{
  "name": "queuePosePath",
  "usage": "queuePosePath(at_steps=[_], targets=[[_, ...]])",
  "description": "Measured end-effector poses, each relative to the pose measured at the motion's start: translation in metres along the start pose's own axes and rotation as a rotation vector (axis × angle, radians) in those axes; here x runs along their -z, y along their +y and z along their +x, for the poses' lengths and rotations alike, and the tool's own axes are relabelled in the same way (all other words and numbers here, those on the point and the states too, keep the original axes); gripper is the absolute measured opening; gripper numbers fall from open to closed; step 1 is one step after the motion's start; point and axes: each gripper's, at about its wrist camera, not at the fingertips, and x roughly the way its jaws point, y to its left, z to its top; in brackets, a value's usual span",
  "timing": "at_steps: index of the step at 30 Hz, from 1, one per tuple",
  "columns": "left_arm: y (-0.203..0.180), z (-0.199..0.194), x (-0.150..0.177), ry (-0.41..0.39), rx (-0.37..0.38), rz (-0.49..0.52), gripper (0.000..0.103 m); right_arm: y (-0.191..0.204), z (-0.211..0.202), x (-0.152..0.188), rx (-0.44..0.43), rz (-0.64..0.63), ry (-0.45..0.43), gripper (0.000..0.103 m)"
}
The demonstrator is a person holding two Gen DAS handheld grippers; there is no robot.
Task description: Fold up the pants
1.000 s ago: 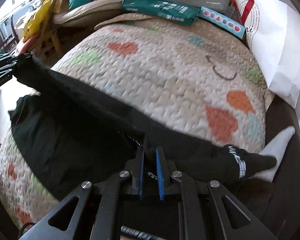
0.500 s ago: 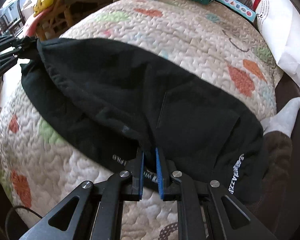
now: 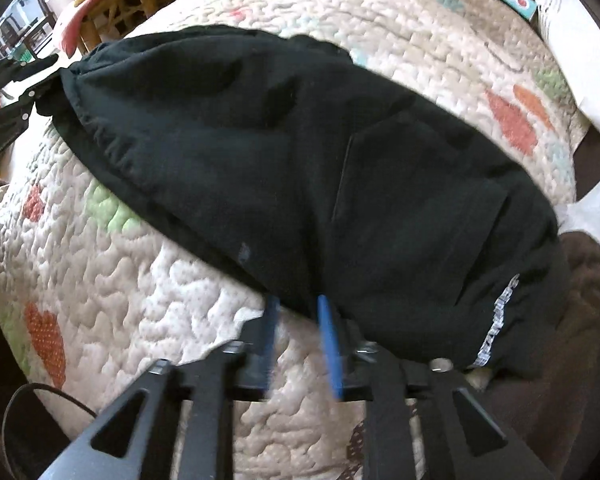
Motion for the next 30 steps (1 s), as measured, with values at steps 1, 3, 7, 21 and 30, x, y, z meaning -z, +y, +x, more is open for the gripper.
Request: queuePosePath(at_steps=[1,3,7,21,30], targets=[[0.005,-0.001,0.001,-0.002,-0.007,-0.018,0.048,0.001,0.001,0.001,-0.011,-0.003,0.008,0.052],[0.016,-0.003,0.001,-0.008,-0.018,-0.062,0.058,0.007,0.002,0.005,-0.016,-0.02,0.027,0.069],[0.051,-0.002,0.003,0.0,0.011,-0.229,0.061,0.023,-0.001,0.01,0.003,-0.075,0.031,0.069],[0.163,0.026,0.063,0.169,-0.002,-0.949,0.073,0.091,-0.044,-0.087,-0.082,-0.044,-0.272,0.069],[0.174,0.018,0.068,0.133,0.01,-1.06,0.073,0.153,0.02,-0.104,-0.152,-0.109,-0.116,0.068]])
